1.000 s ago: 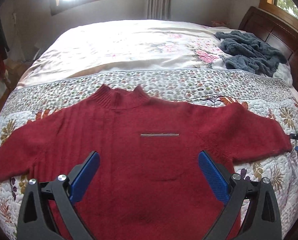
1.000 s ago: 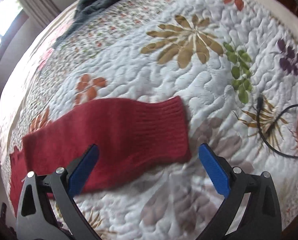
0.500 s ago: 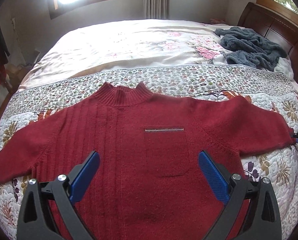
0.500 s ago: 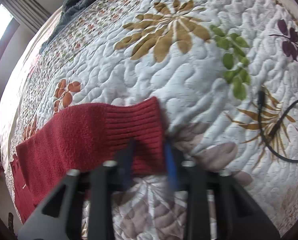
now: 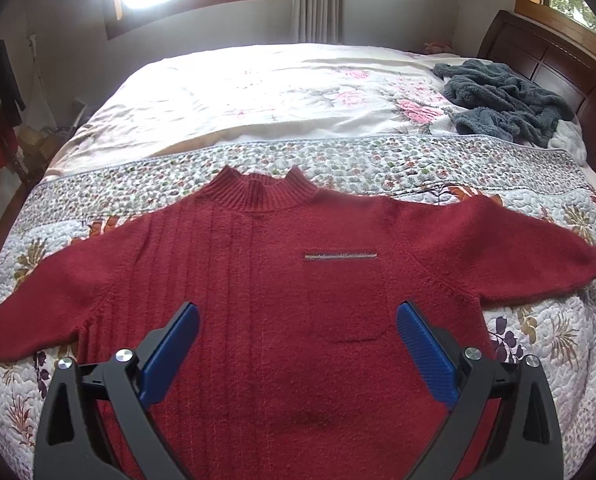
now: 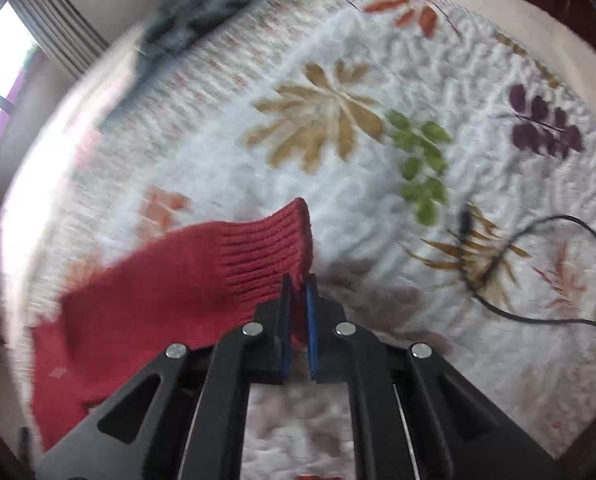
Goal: Fold small clothes
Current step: 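Carry the sleeve across the sweater body with the right gripper and release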
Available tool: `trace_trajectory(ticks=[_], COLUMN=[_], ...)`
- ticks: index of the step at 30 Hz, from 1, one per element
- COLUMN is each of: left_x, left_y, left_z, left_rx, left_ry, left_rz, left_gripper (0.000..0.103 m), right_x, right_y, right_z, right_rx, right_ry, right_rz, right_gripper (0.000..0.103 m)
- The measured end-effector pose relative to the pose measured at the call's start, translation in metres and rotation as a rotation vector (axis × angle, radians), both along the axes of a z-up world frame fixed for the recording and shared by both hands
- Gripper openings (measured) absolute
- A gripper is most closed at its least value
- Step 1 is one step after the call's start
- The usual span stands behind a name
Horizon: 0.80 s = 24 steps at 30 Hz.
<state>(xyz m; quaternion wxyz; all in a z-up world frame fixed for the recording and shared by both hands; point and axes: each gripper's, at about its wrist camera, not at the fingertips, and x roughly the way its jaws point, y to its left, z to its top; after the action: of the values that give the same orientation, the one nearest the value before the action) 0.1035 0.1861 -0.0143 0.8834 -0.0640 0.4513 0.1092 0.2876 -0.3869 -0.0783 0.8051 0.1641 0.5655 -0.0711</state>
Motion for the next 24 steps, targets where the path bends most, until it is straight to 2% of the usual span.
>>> trace_trajectory(ticks=[2, 4, 9, 13, 16, 24], left_x=[-0.003, -0.006, -0.013, -0.018, -0.022, -0.028], left_y=[0.005, 0.008, 0.024, 0.037, 0.044, 0.068], left_z=[-0.002, -0.002, 0.003, 0.004, 0.004, -0.002], left_rx=[-0.010, -0.015, -0.002, -0.017, -0.029, -0.050], left_ry=[0.009, 0.012, -0.001, -0.005, -0.003, 0.019], left_rz=[0.009, 0.014, 0.035, 0.061, 0.067, 0.087], left_gripper=[0.099, 0.099, 0.099, 0.099, 0.099, 0.099], right_x=[-0.002, -0.007, -0.015, -0.015, -0.014, -0.028], right_y=[0.002, 0.007, 0.050, 0.115, 0.172, 0.323], right_z=[-0.008, -0.003, 0.037, 0.070, 0.081, 0.077], right_rx=[0.003, 0.031, 0.083, 0.132, 0.169, 0.259], right_ry=[0.019, -0.010, -0.101, -0.152, -0.158, -0.143], right_rz=[-0.028, -0.029, 0.081, 0.231, 0.337, 0.589], right_gripper=[0.004, 0.004, 0.004, 0.004, 0.004, 0.004])
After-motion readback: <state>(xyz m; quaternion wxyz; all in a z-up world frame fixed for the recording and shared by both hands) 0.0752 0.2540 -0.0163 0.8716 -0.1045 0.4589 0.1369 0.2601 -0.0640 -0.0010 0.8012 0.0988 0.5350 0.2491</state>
